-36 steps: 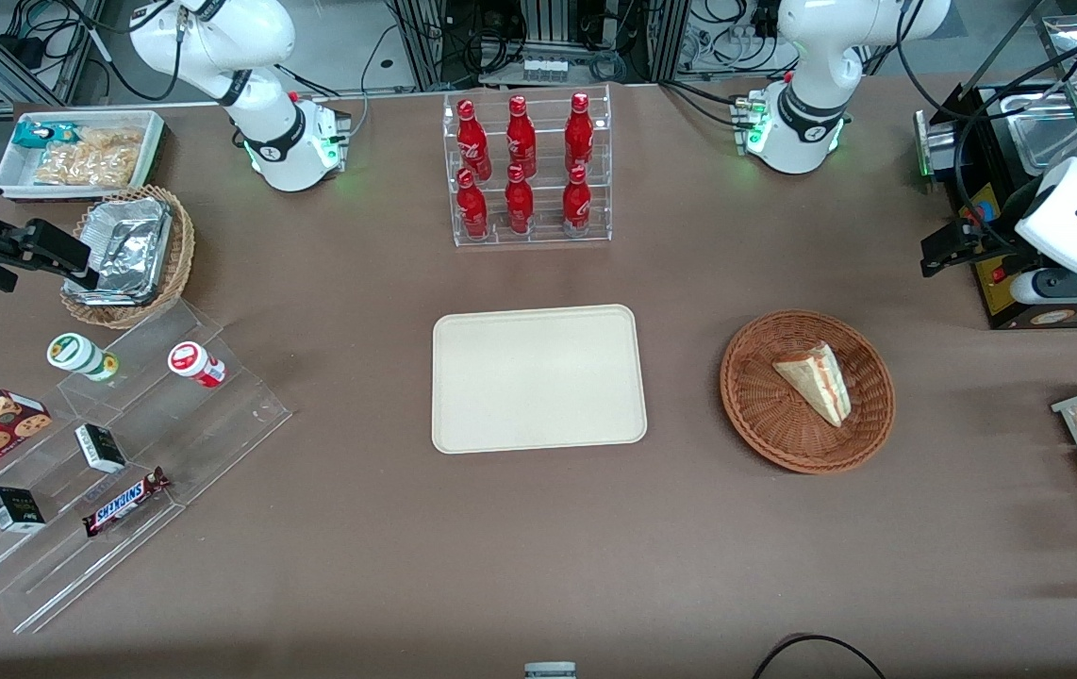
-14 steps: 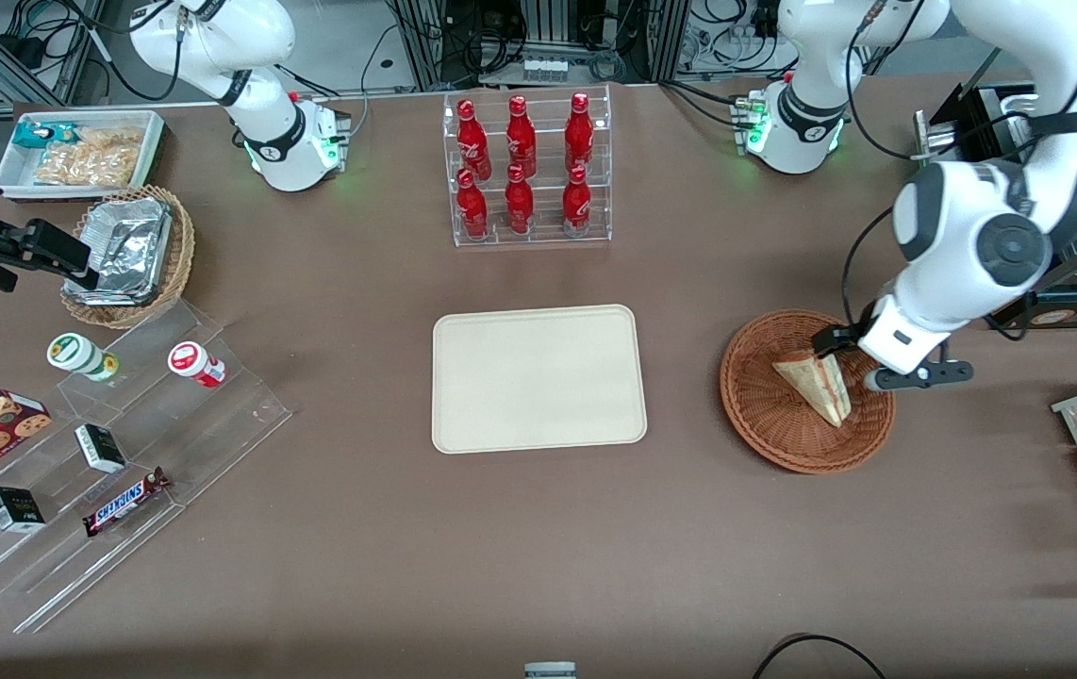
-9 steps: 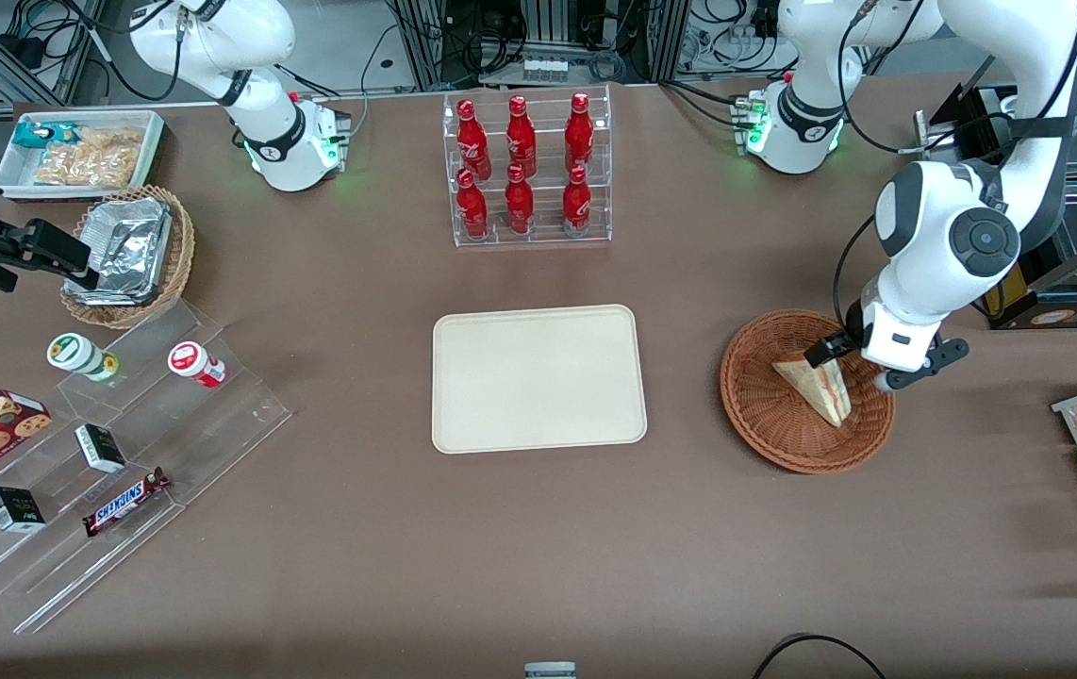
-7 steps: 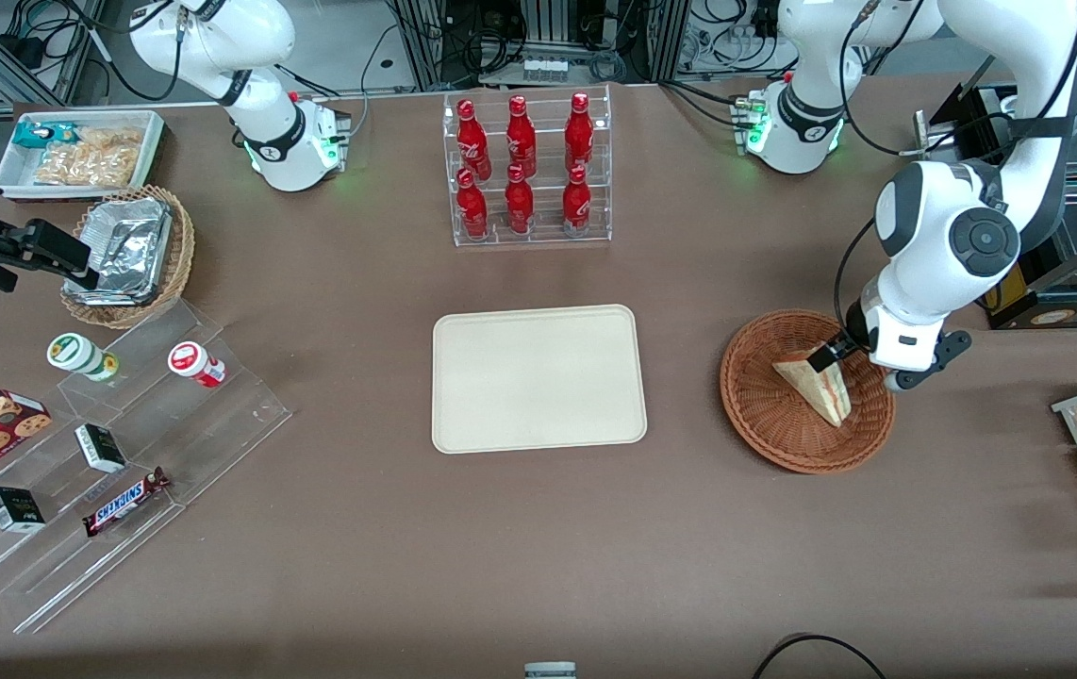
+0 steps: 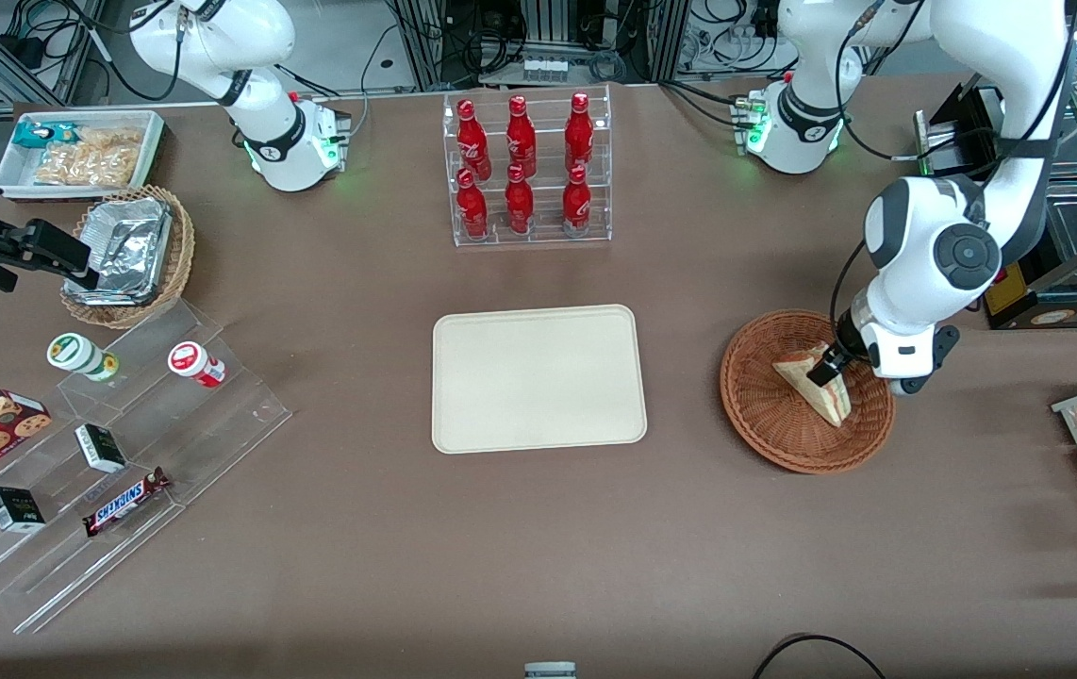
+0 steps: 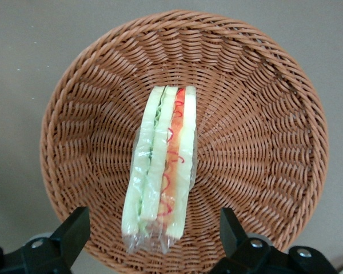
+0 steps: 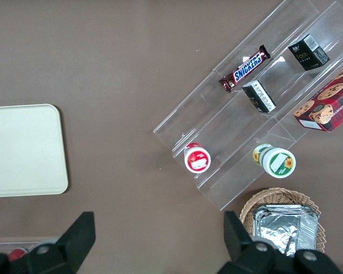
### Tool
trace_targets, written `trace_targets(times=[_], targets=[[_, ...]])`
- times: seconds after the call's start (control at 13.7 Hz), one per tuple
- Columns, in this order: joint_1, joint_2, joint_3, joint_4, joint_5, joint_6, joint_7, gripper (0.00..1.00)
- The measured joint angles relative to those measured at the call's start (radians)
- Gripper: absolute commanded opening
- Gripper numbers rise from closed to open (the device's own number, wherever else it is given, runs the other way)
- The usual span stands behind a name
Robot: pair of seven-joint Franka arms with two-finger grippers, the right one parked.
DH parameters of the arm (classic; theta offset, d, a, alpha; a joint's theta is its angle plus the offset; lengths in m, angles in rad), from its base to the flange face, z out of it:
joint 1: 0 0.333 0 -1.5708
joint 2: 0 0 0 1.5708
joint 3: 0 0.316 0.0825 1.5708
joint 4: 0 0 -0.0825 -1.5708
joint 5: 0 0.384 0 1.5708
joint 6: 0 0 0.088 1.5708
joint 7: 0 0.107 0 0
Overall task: Place sandwich from basket to tray
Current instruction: 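Lower the open left gripper around the wrapped sandwich and close it, then lift the sandwich with the left gripper and carry it over the cream tray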
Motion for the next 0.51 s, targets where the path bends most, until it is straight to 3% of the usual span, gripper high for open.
trace_targets(times=[0.22, 0.29, 0.44, 0.51], targets=[[-0.005, 0.065, -0.001, -0.004, 0.0, 0.072, -0.001, 1.0], [-0.01, 0.086, -0.001, -0.004, 0.0, 0.081, -0.001, 0.93], [-0.016, 0.107, -0.002, -0.004, 0.0, 0.088, 0.0, 0.26], [-0.017, 0.108, -0.002, -0.003, 0.0, 0.087, 0.004, 0.11]])
